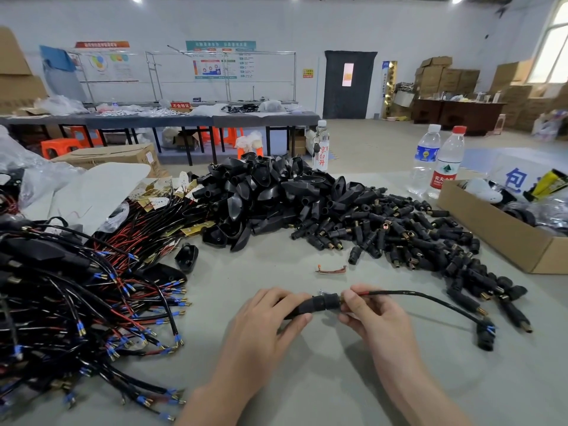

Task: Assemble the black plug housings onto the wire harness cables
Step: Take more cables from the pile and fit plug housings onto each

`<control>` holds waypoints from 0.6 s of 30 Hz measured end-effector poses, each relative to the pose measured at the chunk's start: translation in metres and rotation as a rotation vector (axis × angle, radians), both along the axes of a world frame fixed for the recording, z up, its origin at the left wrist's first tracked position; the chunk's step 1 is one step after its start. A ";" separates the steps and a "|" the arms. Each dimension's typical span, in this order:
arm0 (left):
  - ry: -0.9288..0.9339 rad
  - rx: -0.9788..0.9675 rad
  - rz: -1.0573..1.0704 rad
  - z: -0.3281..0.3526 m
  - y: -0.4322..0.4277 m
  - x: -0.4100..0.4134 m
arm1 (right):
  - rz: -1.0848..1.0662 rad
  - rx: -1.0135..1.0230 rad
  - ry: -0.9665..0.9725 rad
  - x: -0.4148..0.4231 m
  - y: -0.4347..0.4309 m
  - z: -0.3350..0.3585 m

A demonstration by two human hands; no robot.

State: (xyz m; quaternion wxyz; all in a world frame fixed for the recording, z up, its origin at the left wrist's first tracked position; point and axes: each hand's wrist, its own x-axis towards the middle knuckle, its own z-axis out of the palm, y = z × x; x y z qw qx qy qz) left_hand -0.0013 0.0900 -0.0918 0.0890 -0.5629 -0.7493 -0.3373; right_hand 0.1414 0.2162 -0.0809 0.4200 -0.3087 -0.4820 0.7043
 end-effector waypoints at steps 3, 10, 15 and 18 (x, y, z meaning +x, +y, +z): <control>0.000 -0.009 -0.017 0.000 0.001 0.001 | -0.028 0.016 -0.020 0.001 0.000 -0.001; -0.003 0.006 -0.025 -0.006 0.003 -0.002 | -0.051 0.016 -0.027 0.001 0.001 -0.004; -0.016 0.016 -0.030 -0.009 0.004 -0.005 | -0.039 0.011 -0.002 0.000 0.002 -0.006; -0.195 0.061 -0.041 -0.007 0.004 -0.006 | -0.038 -0.006 0.041 0.000 0.004 -0.005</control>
